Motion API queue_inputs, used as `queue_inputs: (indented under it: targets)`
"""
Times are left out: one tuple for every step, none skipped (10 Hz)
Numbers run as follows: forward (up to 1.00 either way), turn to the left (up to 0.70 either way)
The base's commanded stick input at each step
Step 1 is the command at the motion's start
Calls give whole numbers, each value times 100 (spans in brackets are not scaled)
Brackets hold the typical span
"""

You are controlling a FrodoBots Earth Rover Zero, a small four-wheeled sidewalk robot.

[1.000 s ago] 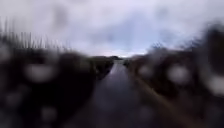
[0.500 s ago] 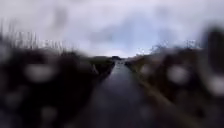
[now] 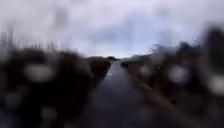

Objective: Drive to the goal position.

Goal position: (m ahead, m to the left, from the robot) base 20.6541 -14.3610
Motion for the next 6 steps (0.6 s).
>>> queue_inputs:
  targets:
    - [70,0]
    - [70,0]
    - [70,0]
    - [70,0]
    - [70,0]
    - [70,0]
